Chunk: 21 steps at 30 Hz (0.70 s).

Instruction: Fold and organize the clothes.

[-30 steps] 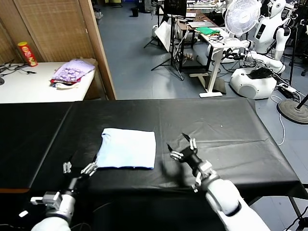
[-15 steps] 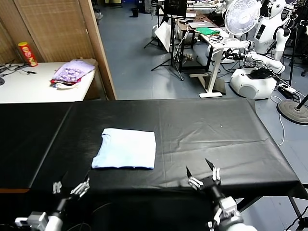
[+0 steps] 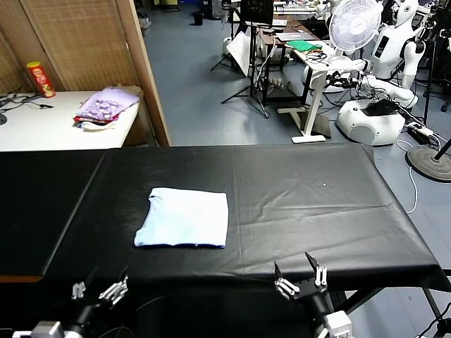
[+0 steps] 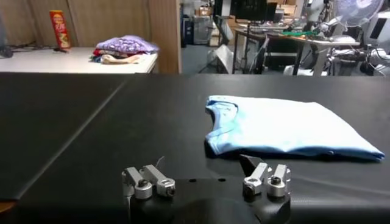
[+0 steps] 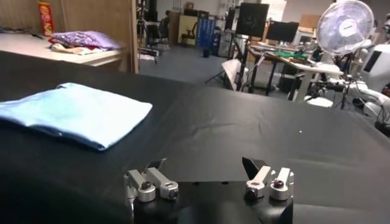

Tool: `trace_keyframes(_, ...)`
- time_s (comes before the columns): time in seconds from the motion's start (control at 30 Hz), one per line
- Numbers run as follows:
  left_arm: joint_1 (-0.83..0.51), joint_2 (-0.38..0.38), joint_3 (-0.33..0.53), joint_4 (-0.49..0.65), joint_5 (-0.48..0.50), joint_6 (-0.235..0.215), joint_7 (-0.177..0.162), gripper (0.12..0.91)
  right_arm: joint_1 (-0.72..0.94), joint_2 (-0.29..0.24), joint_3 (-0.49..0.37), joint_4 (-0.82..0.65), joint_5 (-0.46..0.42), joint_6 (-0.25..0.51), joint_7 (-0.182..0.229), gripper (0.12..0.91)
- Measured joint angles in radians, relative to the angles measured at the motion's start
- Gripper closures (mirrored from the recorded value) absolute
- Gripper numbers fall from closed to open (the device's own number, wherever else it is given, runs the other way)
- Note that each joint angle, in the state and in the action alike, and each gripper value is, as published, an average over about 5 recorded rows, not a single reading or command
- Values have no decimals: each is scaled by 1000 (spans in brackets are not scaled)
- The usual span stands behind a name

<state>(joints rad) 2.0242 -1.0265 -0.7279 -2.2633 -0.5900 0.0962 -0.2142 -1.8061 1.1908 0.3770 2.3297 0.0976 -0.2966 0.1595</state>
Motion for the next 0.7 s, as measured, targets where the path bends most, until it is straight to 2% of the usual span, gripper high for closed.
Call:
trace_keyframes(0.2,20,3,-21,-15,-26,4,19,232,-6,5,-8,3,0,-1,7,227)
trace_keyframes(0.5,33,-2,-55,-42,-43,74,20,232,-4,13,-27,-10,4,-5,30,227)
trace_keyframes(0.7,28,-6,-63,-48,-47,89,20,232,-5,14,-29,-11,4,-6,31,227)
